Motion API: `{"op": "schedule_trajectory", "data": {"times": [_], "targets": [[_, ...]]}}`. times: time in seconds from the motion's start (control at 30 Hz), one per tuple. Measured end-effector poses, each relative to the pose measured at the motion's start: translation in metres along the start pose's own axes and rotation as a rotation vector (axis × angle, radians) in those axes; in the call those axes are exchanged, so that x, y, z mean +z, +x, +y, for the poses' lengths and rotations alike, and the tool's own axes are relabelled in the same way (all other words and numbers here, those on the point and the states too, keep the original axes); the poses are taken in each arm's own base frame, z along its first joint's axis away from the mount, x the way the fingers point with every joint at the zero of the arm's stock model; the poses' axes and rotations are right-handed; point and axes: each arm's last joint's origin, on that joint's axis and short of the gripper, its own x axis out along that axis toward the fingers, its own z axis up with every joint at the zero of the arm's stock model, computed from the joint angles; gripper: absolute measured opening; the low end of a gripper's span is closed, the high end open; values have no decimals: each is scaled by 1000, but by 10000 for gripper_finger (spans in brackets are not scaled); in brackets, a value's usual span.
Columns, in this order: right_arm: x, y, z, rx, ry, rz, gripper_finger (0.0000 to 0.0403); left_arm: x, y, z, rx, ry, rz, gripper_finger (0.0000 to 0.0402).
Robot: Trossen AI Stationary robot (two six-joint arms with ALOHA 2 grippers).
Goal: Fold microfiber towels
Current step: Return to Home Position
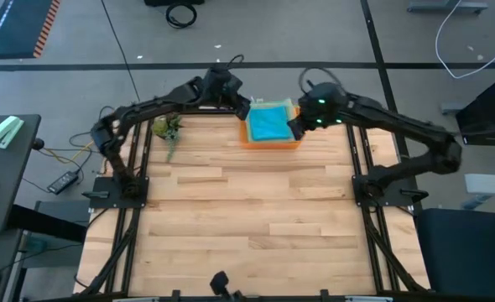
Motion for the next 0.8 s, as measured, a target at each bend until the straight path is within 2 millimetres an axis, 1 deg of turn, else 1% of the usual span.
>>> {"op": "schedule_trajectory", "data": {"times": [0.1,0.13,0.2,0.3,0.4,0.47,0.57,0.67,0.73,0.8], "targets": [[-6,-31,16,94,-133,-66,6,6,-30,-24,-42,43,-17,23],[-9,-40,20,125,-169,-84,6,9,-41,-32,-61,60,-37,14],[-13,-57,26,190,-229,-124,7,12,-65,-47,-93,91,-54,7],[-18,-78,33,260,-295,-184,7,15,-106,-67,-148,143,-106,10],[-21,-91,40,315,-356,-239,7,15,-142,-86,-181,197,-166,6],[-24,-96,44,341,-395,-254,7,13,-165,-94,-153,231,-206,6],[-28,-95,47,385,-437,-273,7,8,-196,-99,-114,262,-233,6],[-35,-90,45,439,-450,-305,7,3,-224,-103,-131,291,-267,5],[-44,-82,41,467,-441,-320,7,-2,-241,-105,-142,301,-290,5],[-55,-74,34,485,-417,-336,7,-15,-253,-103,-162,296,-321,4]]}}
